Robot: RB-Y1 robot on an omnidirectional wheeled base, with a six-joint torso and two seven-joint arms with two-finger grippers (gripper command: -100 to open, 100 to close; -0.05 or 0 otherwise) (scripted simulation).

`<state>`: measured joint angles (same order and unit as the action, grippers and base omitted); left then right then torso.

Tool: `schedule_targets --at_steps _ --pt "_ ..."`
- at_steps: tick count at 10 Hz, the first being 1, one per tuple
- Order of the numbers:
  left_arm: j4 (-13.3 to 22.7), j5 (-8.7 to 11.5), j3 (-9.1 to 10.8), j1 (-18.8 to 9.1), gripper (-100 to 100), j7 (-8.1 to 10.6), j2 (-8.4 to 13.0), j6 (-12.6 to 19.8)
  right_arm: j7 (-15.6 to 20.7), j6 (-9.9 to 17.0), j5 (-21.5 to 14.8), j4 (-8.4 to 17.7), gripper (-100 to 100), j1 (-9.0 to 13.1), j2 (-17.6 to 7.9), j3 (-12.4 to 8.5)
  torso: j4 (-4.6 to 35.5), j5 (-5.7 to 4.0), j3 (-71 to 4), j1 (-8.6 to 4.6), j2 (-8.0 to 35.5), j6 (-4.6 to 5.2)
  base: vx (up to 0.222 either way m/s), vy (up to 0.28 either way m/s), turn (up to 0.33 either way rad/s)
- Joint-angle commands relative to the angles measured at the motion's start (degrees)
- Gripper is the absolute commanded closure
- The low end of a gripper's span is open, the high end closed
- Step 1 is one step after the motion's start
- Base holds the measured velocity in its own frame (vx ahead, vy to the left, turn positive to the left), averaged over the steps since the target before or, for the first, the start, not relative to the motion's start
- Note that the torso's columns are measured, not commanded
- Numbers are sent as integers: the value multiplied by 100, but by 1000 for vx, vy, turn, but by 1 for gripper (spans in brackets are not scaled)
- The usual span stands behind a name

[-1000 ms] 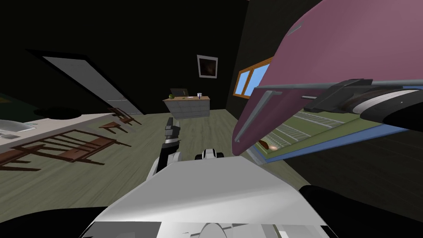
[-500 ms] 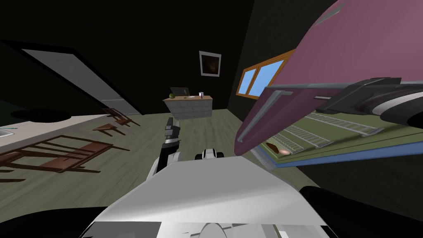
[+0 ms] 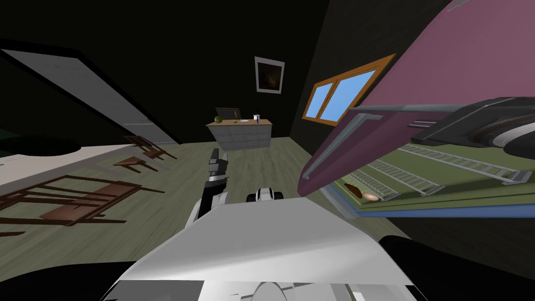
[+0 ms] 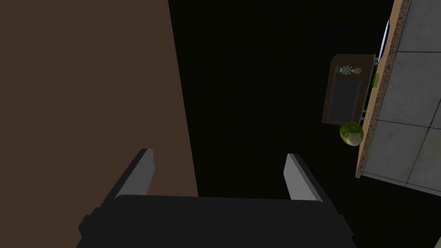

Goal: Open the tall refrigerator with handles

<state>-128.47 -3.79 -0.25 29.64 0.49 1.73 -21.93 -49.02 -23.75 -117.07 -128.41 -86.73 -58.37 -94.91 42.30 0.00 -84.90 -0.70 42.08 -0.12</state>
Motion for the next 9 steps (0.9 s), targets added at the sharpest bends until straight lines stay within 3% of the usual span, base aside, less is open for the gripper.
schedule_targets --at_steps 1,9 --pt "0 0 0 0 0 0 0 0 -41 15 233 257 -100 83 35 16 -1 13 -13 6 -12 -4 72 57 2" --pt "0 0 0 0 0 0 0 0 -206 6 939 841 -100 308 110 186 -38 17 -69 20 -87 -41 61 60 17"
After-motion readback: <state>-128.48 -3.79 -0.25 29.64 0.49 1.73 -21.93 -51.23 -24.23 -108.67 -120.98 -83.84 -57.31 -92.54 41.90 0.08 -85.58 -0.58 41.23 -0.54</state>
